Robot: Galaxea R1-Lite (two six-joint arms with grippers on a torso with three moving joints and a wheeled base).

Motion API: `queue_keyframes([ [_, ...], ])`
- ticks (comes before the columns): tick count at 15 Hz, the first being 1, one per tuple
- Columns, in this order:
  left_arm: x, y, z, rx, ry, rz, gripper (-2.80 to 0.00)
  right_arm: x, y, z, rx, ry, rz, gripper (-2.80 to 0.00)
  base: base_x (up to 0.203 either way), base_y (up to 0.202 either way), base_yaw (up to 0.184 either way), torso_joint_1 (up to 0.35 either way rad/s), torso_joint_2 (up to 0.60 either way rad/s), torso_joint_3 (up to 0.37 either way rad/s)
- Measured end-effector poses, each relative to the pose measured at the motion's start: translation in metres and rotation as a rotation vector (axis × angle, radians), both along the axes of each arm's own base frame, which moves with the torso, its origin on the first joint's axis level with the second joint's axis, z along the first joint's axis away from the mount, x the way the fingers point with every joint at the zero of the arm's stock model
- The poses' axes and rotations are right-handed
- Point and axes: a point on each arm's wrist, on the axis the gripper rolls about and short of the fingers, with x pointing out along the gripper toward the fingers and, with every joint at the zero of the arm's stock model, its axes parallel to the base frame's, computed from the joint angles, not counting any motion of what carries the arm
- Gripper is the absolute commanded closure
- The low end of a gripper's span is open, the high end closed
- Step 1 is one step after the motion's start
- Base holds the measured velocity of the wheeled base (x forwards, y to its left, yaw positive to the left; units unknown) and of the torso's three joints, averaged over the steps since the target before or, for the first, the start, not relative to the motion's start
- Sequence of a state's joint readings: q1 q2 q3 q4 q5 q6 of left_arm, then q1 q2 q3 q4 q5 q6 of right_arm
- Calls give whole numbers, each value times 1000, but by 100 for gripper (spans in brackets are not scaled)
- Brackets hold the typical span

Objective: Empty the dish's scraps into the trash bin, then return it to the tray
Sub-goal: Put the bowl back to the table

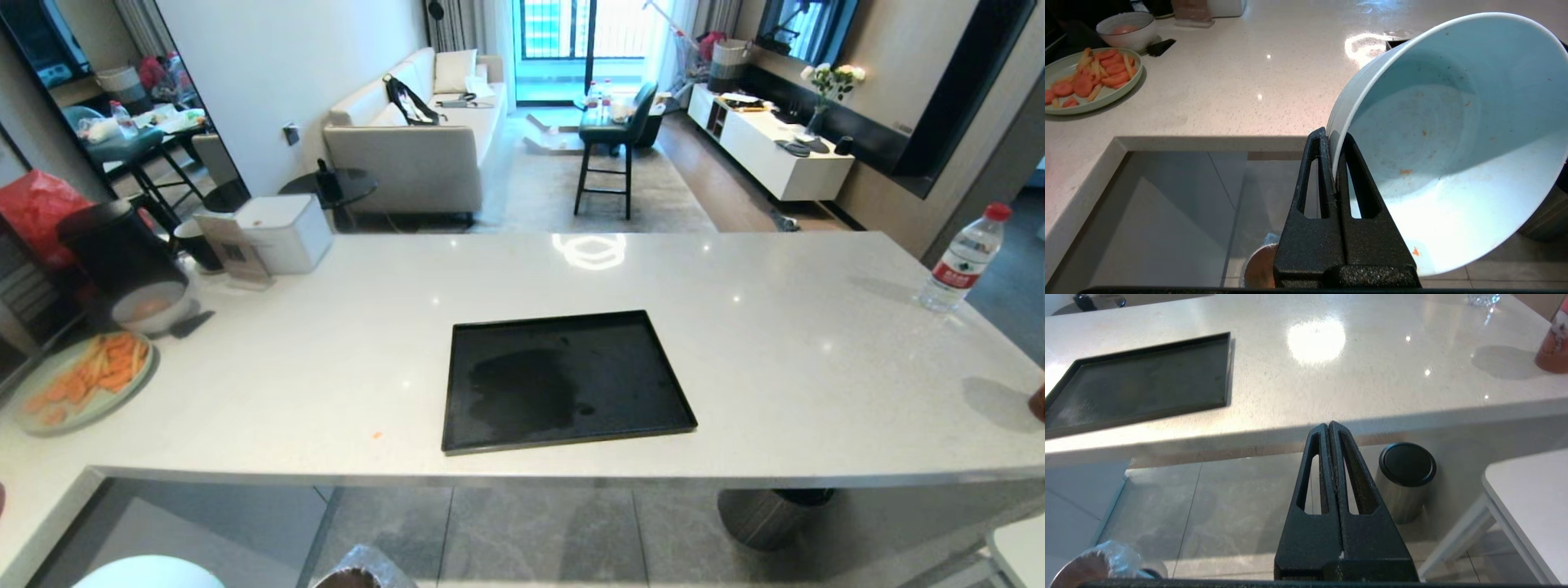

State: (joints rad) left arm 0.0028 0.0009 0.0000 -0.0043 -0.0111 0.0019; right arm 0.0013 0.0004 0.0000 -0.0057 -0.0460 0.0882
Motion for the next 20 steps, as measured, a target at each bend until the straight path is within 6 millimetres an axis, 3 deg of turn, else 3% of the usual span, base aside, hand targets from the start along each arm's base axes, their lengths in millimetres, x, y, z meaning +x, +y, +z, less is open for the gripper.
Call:
queue_keyframes([
  [7, 0, 0, 0, 0, -1, 1, 0, 0, 0, 0, 0, 0, 0, 0, 180, 0, 1, 5, 2, 0],
  [20, 0, 0, 0, -1, 0, 5, 0, 0, 0, 0, 0, 0, 0, 0, 0, 0, 0, 0, 0, 0],
])
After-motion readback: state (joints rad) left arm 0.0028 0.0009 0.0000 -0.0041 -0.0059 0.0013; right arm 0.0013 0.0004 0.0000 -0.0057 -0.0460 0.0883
